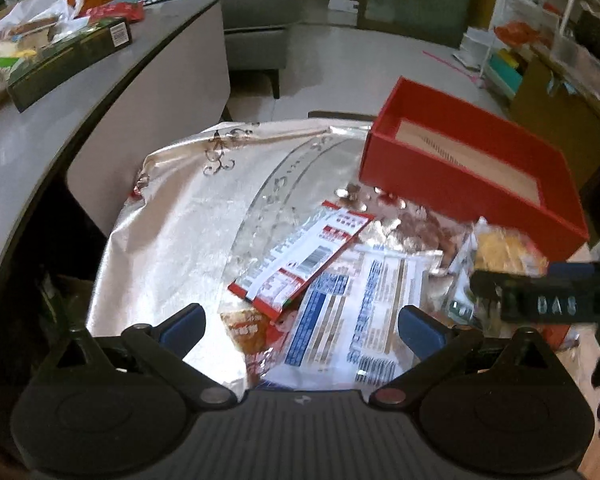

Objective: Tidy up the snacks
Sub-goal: 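Grasp the waffle cake pack with the right gripper while the left gripper grasps the red sachet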

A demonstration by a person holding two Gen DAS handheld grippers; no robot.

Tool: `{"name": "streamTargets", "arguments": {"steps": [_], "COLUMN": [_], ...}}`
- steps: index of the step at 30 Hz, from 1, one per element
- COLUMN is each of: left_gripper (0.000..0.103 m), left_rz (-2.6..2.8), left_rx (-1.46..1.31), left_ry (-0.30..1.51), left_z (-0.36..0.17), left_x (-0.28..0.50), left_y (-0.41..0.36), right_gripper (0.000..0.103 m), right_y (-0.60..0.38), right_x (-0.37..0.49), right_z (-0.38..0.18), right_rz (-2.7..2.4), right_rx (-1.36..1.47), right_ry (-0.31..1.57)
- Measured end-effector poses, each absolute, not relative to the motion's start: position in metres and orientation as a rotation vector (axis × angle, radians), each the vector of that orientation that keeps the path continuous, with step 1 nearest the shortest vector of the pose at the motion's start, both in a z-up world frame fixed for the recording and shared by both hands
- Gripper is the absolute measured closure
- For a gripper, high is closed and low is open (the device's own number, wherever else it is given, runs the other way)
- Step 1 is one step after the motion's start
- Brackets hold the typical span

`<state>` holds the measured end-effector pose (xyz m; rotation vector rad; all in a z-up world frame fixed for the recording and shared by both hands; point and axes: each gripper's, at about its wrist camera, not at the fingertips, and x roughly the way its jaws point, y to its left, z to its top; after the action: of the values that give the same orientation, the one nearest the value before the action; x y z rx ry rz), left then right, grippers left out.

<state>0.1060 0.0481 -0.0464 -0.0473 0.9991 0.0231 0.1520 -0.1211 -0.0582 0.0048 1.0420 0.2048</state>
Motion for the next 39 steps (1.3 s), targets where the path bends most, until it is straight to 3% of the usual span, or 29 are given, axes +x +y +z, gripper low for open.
{"name": "streamTargets", "arguments": {"steps": [17,24,29,39], "left_gripper": [0.005,0.005,0.005,0.005], "left_rz": [-0.006,-0.028,-0.091,-0.166], "left_rx": [-0.080,-0.070,-0.113,0.041], "left_ry": [1.011,0.984,0.989,1.085], "left_z": [-0.044,-0.039,-0.041,-0.095], "left_x": [0.103,0.112,0.136,0.204], "left_y": [0.054,0.057,0.064,0.057], "right_gripper": [0.000,0.014,0.015,0.015], "right_y": [-0.147,-0.144,-0.147,-0.168], "right_x": [0.158,0.153,0.139,0.133], "right_z": [-0.079,-0.069,-0.058,-0.050], "right_rz": [0.335,0.330,0.364,0.375], "right_rx": [0.142,0.063,0.022,0.120], "right_ry": [1.104,1.073,1.036,1.031]}}
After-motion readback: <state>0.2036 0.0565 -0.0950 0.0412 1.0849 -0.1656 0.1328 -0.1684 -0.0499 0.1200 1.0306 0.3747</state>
